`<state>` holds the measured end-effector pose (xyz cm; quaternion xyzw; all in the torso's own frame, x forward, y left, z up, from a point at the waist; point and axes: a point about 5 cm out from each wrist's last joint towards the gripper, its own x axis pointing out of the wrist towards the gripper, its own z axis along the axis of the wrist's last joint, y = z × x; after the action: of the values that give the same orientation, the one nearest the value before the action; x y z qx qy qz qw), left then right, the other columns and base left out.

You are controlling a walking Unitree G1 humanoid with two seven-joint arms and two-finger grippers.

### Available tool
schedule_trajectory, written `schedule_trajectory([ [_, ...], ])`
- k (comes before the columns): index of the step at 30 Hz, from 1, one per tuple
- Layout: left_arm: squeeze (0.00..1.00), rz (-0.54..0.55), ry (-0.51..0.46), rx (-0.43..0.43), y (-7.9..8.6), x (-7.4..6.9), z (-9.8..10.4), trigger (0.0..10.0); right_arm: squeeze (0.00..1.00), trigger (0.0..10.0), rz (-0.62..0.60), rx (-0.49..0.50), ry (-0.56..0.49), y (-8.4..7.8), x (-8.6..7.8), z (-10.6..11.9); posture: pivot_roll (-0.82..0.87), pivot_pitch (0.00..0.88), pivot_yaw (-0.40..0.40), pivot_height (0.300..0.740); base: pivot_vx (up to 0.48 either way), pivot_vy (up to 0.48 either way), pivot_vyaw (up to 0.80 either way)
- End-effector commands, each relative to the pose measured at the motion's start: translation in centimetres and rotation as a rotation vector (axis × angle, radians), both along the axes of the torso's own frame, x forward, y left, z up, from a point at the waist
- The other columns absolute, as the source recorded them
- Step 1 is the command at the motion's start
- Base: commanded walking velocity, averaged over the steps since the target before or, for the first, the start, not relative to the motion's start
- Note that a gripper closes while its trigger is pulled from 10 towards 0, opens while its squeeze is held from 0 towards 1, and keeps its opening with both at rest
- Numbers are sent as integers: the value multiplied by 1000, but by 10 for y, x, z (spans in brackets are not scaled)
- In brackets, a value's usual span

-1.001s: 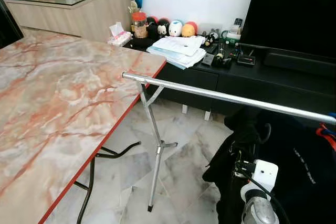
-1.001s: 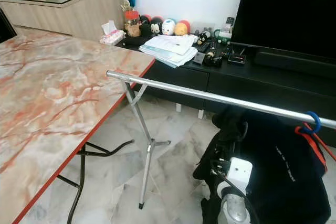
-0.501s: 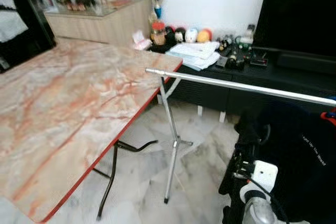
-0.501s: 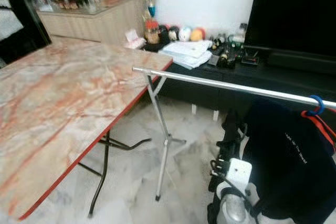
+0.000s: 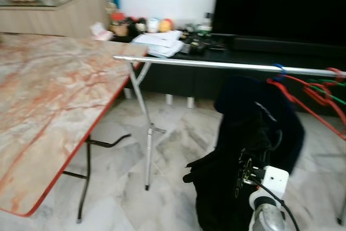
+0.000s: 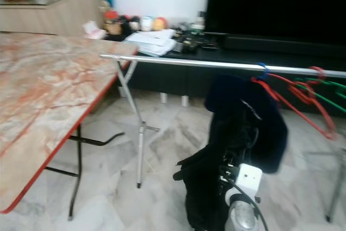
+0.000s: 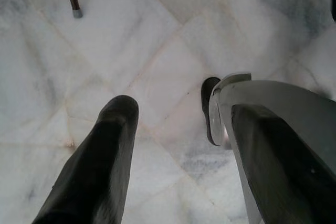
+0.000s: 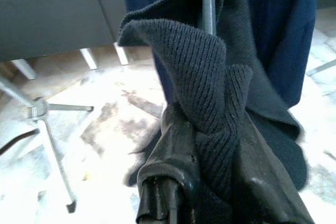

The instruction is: Hang hanger

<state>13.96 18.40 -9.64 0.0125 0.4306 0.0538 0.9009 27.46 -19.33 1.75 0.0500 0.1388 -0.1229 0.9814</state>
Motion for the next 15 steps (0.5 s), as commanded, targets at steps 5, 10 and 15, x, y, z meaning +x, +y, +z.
schedule_trajectory([
  [5,0,13,38,-9,-2,-10,-4,10000,0,10000,5,-9,-40,0,7,10,77,56,65,740,-307,0,0],
  [10,0,16,36,-8,-1,-10,-4,10000,0,10000,10,-13,-31,1,6,8,79,66,66,740,-307,0,0],
  [15,0,15,36,-7,-1,-9,-4,10000,0,10000,8,-13,-19,2,5,7,78,73,68,740,-308,0,0],
])
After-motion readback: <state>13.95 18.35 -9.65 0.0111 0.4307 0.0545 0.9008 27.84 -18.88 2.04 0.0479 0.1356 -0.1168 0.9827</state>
